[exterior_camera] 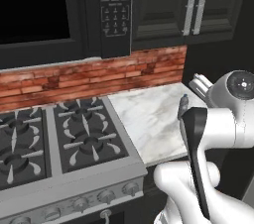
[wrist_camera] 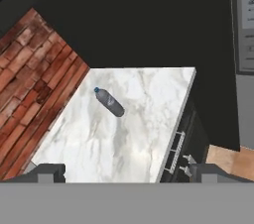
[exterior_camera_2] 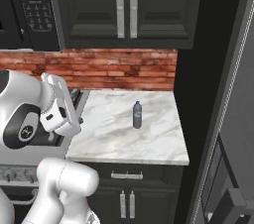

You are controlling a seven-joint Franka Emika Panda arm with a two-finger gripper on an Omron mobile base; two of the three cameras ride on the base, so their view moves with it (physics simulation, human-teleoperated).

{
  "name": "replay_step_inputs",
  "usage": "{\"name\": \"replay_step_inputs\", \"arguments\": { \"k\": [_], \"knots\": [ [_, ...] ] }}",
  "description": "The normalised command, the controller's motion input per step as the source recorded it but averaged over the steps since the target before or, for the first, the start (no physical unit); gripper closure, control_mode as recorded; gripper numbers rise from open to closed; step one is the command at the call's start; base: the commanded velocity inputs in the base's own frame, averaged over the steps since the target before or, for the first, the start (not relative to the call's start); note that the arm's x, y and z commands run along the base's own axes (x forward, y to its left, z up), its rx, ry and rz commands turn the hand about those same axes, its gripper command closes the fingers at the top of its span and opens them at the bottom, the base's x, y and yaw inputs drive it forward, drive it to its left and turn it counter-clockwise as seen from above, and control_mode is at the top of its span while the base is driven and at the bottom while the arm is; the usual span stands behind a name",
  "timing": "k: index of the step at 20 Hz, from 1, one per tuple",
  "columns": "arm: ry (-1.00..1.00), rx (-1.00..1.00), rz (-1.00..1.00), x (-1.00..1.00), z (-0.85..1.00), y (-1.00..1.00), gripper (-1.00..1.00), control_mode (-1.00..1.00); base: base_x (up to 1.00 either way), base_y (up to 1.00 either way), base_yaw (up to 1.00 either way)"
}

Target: Take the bottled waters from the counter and place them in the freezer to freeze. Close the freezer door after placing the bottles.

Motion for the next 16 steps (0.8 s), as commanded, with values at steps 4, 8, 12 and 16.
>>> {"name": "replay_step_inputs", "arguments": {
  "k": [4,8,12,16],
  "knots": [
    [0.0,0.0,0.0,0.0,0.0,0.0,-1.0,1.0,0.64,-0.09,-0.05],
    [0.0,-0.02,0.0,0.09,-0.1,-0.06,-1.0,-1.0,0.29,-0.17,0.0],
    [0.05,-0.18,0.0,0.65,-0.67,-0.1,-1.0,-1.0,0.0,0.0,0.0],
    [0.09,-0.23,0.0,1.0,-0.74,0.0,-1.0,-1.0,0.0,0.0,0.0]
  ]
}}
